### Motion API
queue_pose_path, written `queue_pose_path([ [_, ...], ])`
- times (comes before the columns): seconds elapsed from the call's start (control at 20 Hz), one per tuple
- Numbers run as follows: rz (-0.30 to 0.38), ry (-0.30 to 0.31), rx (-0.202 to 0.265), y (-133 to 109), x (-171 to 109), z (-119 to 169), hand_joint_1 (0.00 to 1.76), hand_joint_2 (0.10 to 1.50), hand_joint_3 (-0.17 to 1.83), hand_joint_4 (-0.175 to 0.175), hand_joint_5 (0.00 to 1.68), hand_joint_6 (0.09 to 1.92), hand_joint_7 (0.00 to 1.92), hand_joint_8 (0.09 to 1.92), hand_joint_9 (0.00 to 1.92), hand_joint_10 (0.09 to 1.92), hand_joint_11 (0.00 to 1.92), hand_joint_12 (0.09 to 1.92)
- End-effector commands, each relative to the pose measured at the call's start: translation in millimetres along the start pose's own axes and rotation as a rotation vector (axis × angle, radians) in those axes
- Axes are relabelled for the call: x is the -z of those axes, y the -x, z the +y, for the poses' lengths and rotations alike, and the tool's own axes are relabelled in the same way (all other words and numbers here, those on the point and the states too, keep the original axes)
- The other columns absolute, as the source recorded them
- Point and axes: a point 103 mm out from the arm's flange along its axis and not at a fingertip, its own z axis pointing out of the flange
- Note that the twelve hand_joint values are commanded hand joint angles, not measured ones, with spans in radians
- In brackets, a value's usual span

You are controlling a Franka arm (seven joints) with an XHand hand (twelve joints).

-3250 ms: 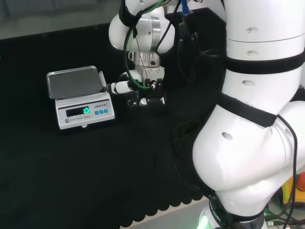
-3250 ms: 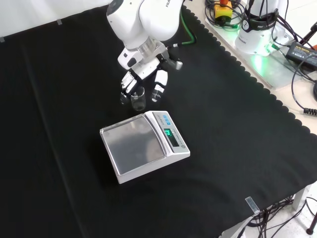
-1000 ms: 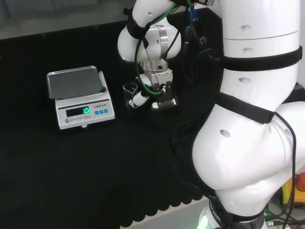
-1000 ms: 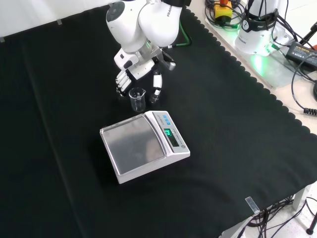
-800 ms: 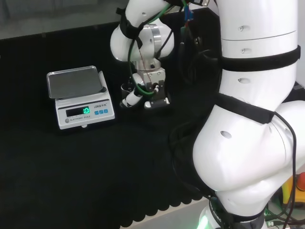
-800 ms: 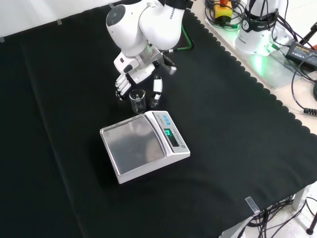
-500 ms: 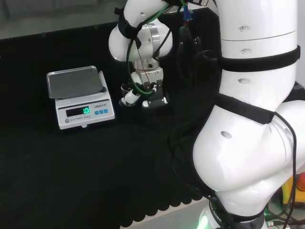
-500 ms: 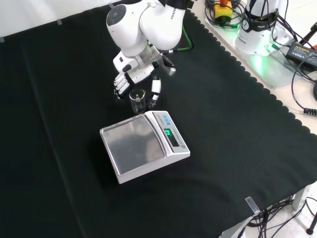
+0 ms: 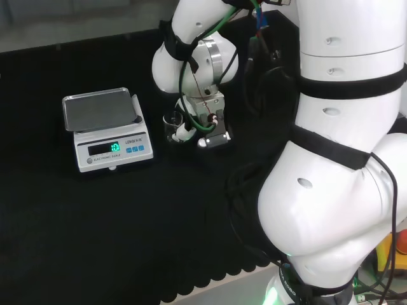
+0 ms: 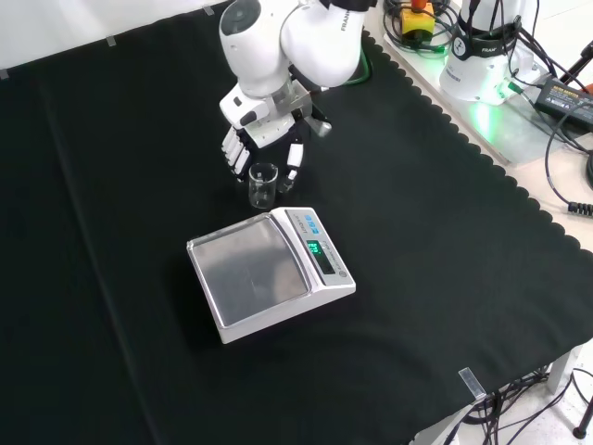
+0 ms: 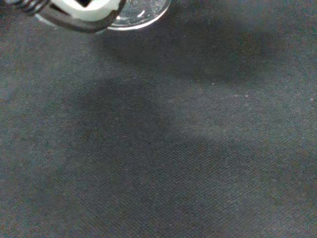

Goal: Pick up the beaker.

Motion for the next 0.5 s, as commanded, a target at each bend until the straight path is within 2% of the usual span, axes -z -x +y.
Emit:
queue_pose_path([
  [0.05, -0.047, 0.117, -0.078, -3, 7, -8, 1.09, 0.71, 0.63, 0.175, 1.18, 0.83, 0.75, 0.87, 0.74, 0.71, 0.7, 1.25],
  [0.2, -0.054, 0.122, -0.088, -10, 11, -7, 1.1, 0.68, 0.7, 0.175, 1.18, 0.86, 0.77, 0.88, 0.75, 0.7, 0.71, 1.25],
  [0.35, -0.048, 0.138, -0.086, 0, 19, -12, 1.1, 0.66, 0.73, 0.175, 1.18, 0.87, 0.78, 0.88, 0.75, 0.7, 0.72, 1.25],
  [0.5, -0.027, 0.131, -0.069, 10, 42, -18, 1.1, 0.64, 0.77, 0.175, 1.18, 0.89, 0.79, 0.88, 0.76, 0.7, 0.72, 1.25],
])
